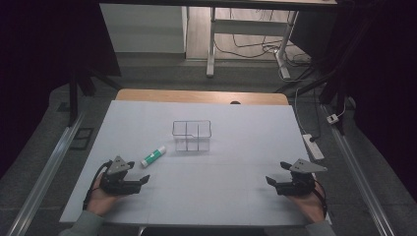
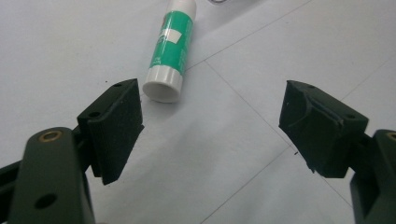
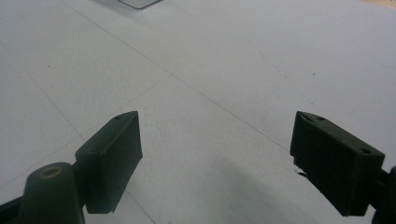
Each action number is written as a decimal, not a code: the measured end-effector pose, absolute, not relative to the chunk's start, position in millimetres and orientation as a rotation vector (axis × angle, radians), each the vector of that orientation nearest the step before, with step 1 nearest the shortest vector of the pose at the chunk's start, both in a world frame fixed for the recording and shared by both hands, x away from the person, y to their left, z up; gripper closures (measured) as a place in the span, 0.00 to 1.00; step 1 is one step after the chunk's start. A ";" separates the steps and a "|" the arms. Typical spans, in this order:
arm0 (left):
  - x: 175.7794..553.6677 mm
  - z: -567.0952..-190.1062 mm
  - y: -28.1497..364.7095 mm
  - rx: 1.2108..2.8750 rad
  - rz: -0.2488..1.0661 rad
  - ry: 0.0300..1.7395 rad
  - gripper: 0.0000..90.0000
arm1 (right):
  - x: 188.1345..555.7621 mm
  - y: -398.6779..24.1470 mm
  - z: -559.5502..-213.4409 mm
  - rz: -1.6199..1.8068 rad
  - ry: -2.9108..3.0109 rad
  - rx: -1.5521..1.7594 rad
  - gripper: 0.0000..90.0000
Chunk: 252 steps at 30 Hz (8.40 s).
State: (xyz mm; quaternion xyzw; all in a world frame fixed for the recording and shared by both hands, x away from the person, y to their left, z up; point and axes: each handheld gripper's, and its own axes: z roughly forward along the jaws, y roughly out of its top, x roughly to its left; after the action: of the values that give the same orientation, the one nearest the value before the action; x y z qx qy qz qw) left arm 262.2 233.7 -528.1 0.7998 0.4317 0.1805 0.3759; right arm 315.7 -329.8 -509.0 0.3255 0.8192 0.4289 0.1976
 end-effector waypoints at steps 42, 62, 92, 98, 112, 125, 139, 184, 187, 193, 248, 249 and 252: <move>283.4 -513.2 228.1 2.016 0.492 1.145 0.26 | 315.0 -324.6 -514.3 1.154 2.307 0.891 0.20; 336.2 -508.0 205.9 2.062 0.499 1.146 0.33 | 314.4 -324.9 -513.9 1.157 2.310 0.888 0.20; 380.2 -507.4 187.2 2.075 0.483 1.138 0.99 | 314.6 -324.4 -514.4 1.155 2.310 0.878 0.20; 388.2 -507.2 176.4 2.084 0.465 1.126 0.99 | 314.4 -324.3 -514.4 1.145 2.311 0.878 0.20; 399.6 -509.4 161.2 2.095 0.437 1.115 0.99 | 314.6 -324.4 -514.4 1.154 2.312 0.879 0.21; 404.4 -509.9 157.7 2.097 0.431 1.137 0.99 | 314.8 -324.5 -514.5 1.151 2.308 0.886 0.21; 410.1 -510.2 140.7 2.106 0.416 1.108 0.99 | 314.9 -324.2 -514.6 1.139 2.311 0.890 0.21; 406.1 -492.4 123.5 2.132 0.370 0.986 0.93 | 313.8 -324.3 -514.4 1.157 2.322 0.869 0.21; 401.3 -486.2 126.9 2.140 0.378 0.969 0.85 | 313.5 -324.4 -514.0 1.151 2.322 0.869 0.21; 393.9 -474.5 134.1 2.176 0.423 1.011 0.57 | 313.1 -323.7 -514.1 1.163 2.325 0.857 0.21; 398.9 -475.8 169.8 2.451 0.312 1.146 0.33 | 313.4 -322.1 -515.6 1.139 2.337 0.859 0.21; 400.1 -477.6 170.6 2.458 0.306 1.150 0.33 | 313.4 -322.0 -515.8 1.138 2.336 0.859 0.21; 402.5 -483.1 171.3 2.468 0.275 1.157 0.32 | 313.5 -321.9 -516.0 1.135 2.337 0.859 0.21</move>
State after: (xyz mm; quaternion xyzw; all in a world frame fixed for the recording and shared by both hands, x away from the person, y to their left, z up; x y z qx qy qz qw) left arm 402.5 171.3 -483.1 0.8826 0.4139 0.0985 0.1998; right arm 313.5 -321.9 -516.0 0.3077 0.8365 0.4063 0.2011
